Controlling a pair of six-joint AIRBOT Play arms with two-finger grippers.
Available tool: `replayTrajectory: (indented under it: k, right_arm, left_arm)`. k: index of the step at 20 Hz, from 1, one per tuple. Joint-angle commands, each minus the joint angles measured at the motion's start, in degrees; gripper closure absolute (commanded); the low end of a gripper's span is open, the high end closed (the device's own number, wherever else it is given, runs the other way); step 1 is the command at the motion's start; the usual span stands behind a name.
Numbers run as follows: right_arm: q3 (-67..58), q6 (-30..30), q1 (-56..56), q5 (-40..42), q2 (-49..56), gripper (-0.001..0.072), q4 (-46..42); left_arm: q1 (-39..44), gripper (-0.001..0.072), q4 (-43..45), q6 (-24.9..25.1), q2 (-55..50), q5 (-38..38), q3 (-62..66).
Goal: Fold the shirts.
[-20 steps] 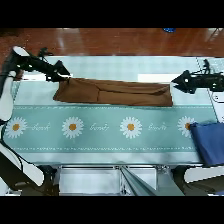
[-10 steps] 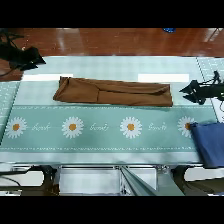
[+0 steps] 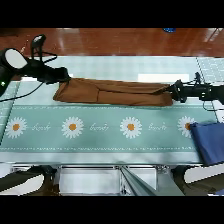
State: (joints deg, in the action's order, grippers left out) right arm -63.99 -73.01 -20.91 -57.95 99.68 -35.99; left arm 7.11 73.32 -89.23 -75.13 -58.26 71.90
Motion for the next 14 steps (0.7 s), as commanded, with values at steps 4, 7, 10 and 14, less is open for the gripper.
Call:
replayTrajectory:
  k: [4, 7, 10, 14]
  right_arm:
    - [-2.0, 5.9, 4.2, -8.7, -3.8, 0.0693, -1.7]
    - [-0.6, 1.1, 4.0, -11.1, -14.7, 0.0694, -11.9]
    - [2.3, -1.8, 3.7, -13.3, -28.0, 0.0694, -17.3]
    - [5.0, -5.5, 3.8, -18.3, -45.5, 0.0693, -19.8]
  left_arm:
    - [6.0, 0.0571, -1.4, 2.6, 0.4, 2.3, -1.1]
    - [7.1, 0.0689, -4.7, 2.6, -0.1, 4.2, -1.1]
    - [10.2, 0.0689, -10.0, 3.3, -2.3, 8.1, -1.0]
    - [18.7, 0.0689, -11.4, 3.3, -10.1, 11.4, 2.1]
